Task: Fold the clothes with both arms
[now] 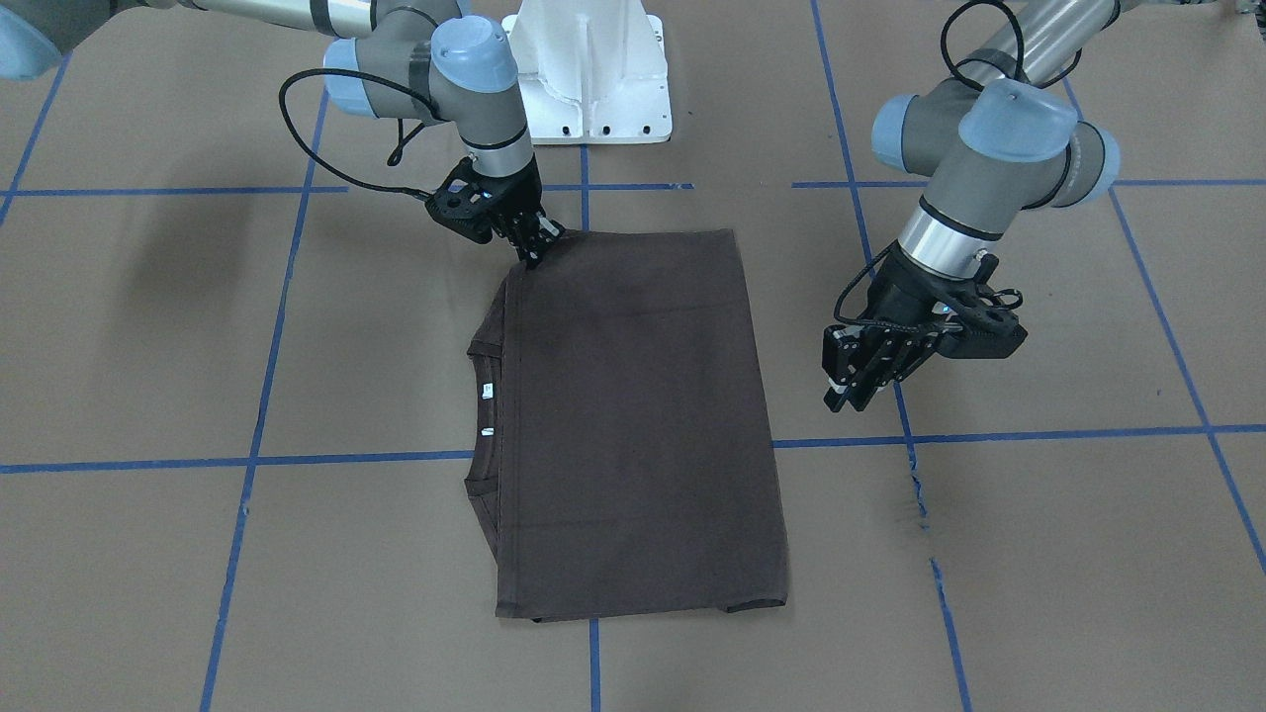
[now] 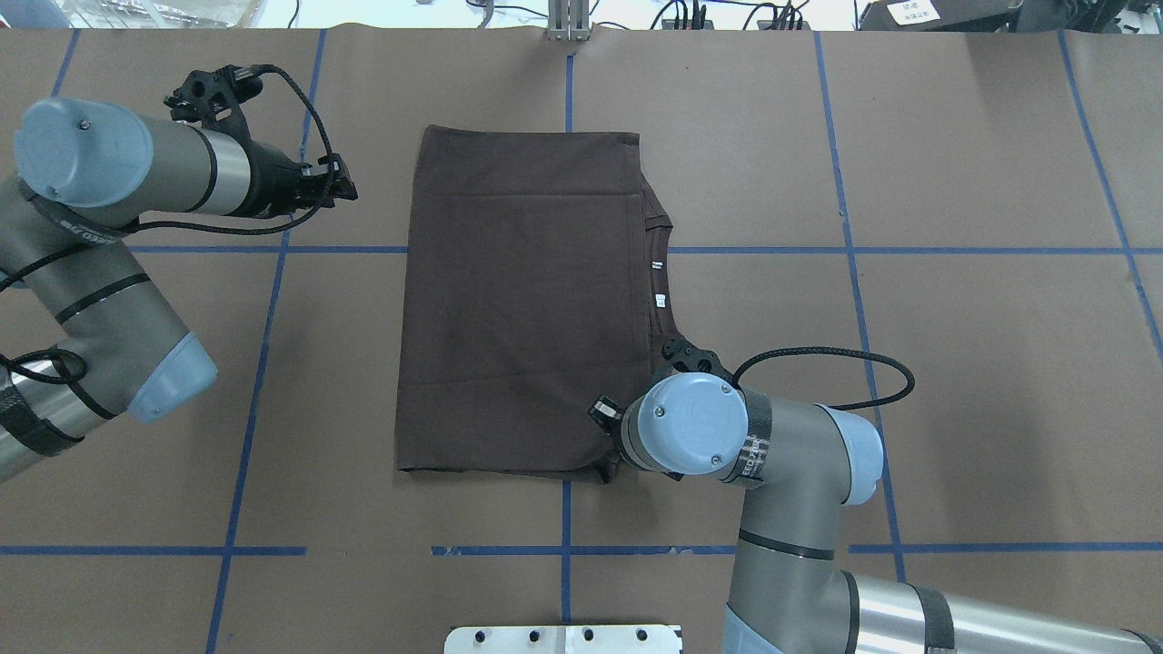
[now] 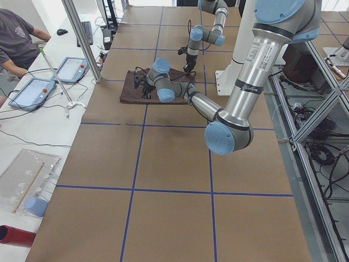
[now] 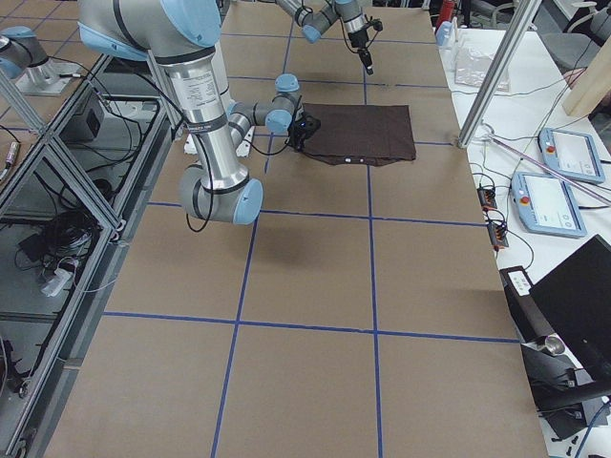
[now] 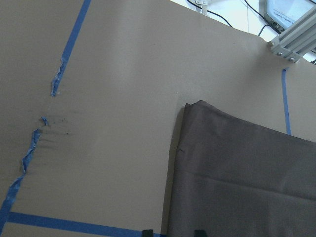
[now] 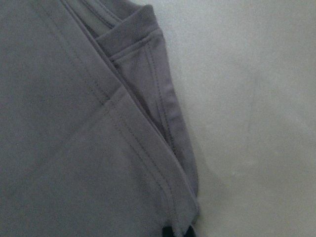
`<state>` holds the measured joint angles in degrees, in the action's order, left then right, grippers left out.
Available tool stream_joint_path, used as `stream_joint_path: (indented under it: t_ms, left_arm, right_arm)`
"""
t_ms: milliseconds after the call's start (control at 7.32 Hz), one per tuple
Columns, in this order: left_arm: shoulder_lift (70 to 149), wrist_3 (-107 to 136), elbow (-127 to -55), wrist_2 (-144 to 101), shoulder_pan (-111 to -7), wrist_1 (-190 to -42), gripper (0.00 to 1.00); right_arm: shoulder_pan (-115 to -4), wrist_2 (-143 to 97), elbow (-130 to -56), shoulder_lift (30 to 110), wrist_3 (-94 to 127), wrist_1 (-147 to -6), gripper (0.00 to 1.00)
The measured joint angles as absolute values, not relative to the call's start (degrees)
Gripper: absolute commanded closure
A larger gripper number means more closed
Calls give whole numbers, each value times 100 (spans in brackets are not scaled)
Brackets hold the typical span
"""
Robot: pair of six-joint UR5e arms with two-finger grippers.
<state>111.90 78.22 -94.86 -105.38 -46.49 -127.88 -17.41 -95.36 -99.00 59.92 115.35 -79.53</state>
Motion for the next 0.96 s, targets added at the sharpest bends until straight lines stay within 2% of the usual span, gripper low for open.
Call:
stream_joint_path:
  t_ms: [410, 683, 957]
  left_arm:
    - [11137, 7951, -9631, -10540, -4625, -12782, 58]
    - [10909, 8747, -10122, -10514, -4251, -12785, 53]
    - [10345, 9880, -10913, -10226, -3385, -12795, 53]
  right_arm:
    - [-1759, -9590, -10200, 6107, 11522, -7954, 100]
    - [-1653, -9582, -10740, 6409, 11600, -7977, 100]
    - [-1391, -9542, -11285, 6855, 11710, -8001, 100]
